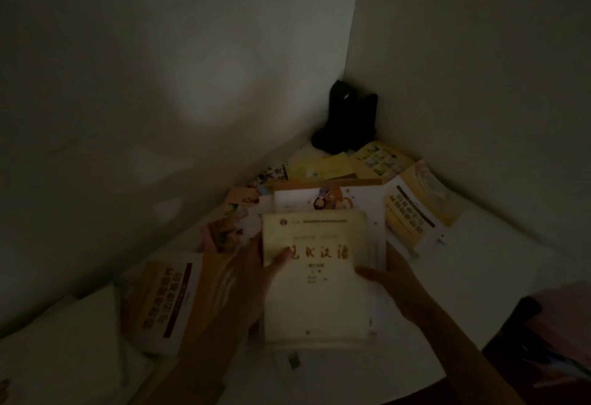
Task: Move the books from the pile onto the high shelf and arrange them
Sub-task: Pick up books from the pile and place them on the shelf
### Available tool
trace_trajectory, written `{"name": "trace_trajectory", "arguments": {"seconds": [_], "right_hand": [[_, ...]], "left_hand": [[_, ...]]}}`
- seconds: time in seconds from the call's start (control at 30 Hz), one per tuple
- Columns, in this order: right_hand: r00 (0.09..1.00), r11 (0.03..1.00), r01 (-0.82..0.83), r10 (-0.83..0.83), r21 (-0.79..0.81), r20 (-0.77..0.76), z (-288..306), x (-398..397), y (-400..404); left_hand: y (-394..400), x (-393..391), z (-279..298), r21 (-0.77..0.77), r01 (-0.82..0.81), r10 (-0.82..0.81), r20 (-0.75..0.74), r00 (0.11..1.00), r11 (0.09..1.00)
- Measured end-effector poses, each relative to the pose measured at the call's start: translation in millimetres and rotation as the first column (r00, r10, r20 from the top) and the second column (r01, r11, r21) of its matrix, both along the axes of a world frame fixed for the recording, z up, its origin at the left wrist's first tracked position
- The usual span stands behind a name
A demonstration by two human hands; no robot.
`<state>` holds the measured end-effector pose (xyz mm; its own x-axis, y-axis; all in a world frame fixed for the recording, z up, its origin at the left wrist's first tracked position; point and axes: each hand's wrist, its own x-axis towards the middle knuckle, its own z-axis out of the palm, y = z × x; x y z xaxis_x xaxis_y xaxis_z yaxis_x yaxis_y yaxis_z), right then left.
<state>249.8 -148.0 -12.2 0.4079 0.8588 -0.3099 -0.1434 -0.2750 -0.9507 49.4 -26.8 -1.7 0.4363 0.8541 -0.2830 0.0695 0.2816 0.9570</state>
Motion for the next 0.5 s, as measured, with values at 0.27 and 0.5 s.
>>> {"name": "trace_trajectory", "arguments": {"seconds": [0.27, 0.5], "right_hand": [[0.988, 0.980, 0.130, -0.140, 0.149, 0.059, -6.7, 12.9, -35.3], [0.992, 0.988, 0.128, -0.125, 0.088, -0.031, -30.1, -3.7, -46.5]], "left_hand": [[-15.1, 18.4, -2.2, 0.062, 0.179, -0.183, 0.062, 0.981, 0.982], [-29.9, 8.2, -63.6, 0.111, 0.289, -0.233, -0.356, 0.905, 0.951]]}}
